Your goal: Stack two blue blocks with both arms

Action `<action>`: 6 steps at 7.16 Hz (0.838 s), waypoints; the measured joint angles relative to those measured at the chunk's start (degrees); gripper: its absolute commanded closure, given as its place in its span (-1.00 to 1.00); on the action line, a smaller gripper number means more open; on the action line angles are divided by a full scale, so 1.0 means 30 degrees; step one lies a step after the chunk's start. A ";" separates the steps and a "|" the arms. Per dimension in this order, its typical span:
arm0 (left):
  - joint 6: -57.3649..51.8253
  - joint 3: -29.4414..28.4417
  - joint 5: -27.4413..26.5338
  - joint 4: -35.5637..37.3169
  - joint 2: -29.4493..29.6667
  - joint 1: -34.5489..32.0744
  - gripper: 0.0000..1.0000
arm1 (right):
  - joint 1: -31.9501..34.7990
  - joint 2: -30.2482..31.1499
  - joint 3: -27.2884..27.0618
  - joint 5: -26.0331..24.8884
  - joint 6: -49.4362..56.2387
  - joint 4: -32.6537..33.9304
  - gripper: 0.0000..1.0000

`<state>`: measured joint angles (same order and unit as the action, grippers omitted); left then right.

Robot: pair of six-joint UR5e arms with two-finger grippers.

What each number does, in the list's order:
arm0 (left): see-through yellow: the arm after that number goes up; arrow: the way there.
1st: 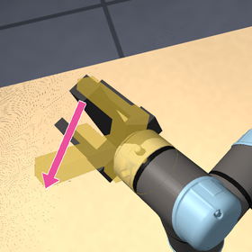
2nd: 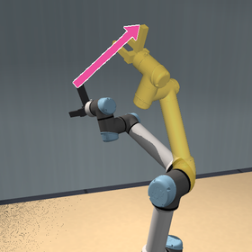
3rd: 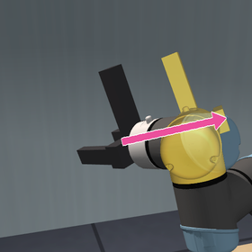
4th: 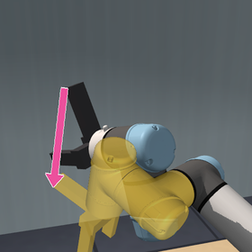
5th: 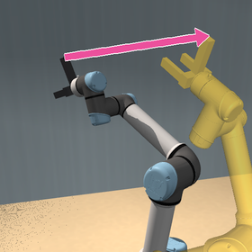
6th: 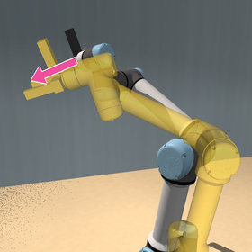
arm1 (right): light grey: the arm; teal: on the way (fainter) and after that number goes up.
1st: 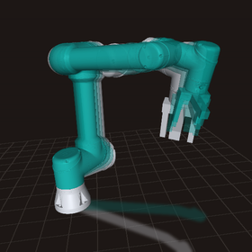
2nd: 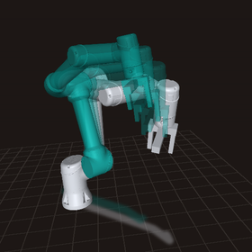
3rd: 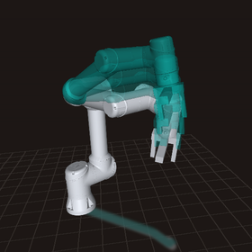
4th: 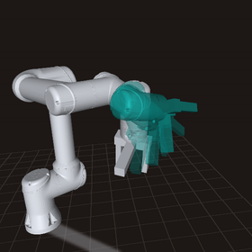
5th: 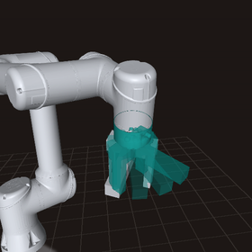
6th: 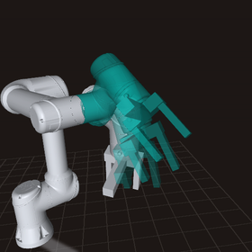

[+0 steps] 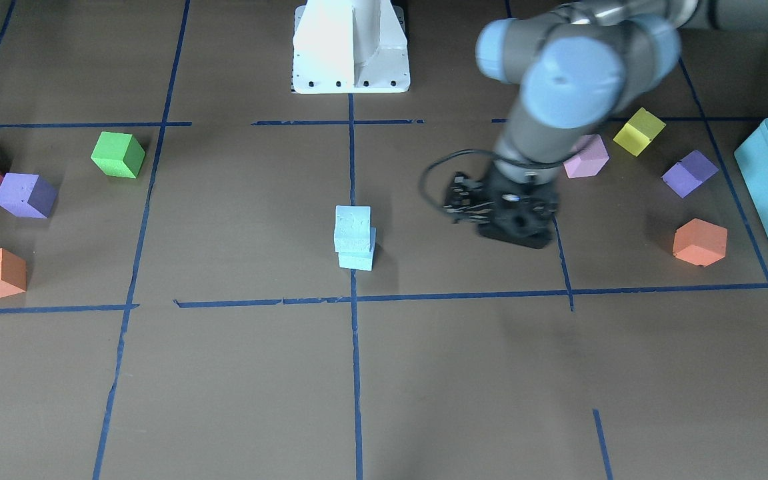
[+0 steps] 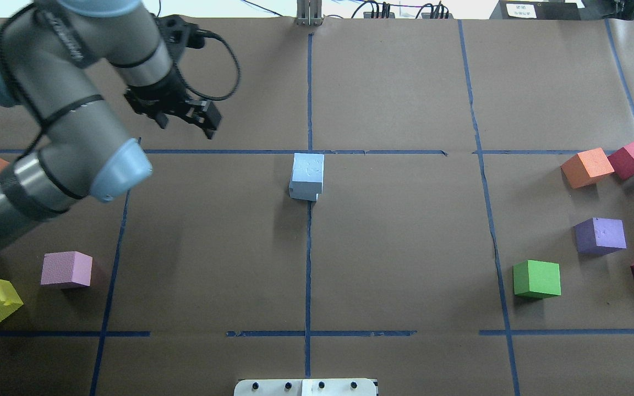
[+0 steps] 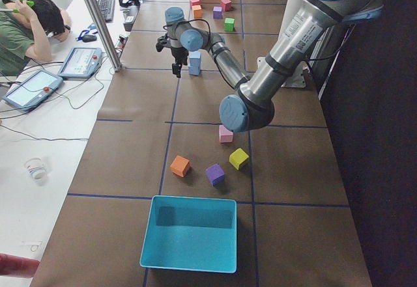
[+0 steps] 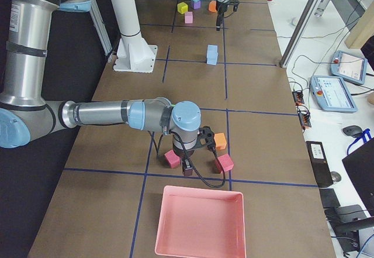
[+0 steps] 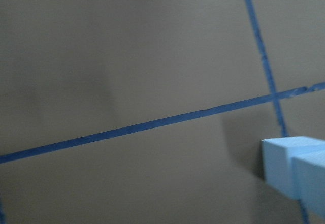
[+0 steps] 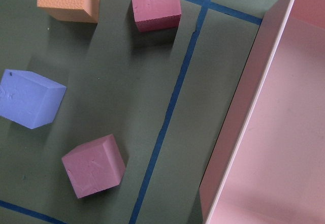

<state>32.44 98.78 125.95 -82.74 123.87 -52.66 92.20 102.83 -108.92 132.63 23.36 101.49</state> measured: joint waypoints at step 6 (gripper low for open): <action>-1.6965 -0.0551 0.3173 -0.0607 -1.1432 -1.1667 -1.00 | 0.0000 -0.0014 0.0220 -0.0054 -0.0052 0.0009 -0.99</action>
<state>-18.45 97.13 135.47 -84.56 89.58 -87.66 92.20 102.79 -108.26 132.46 23.20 101.51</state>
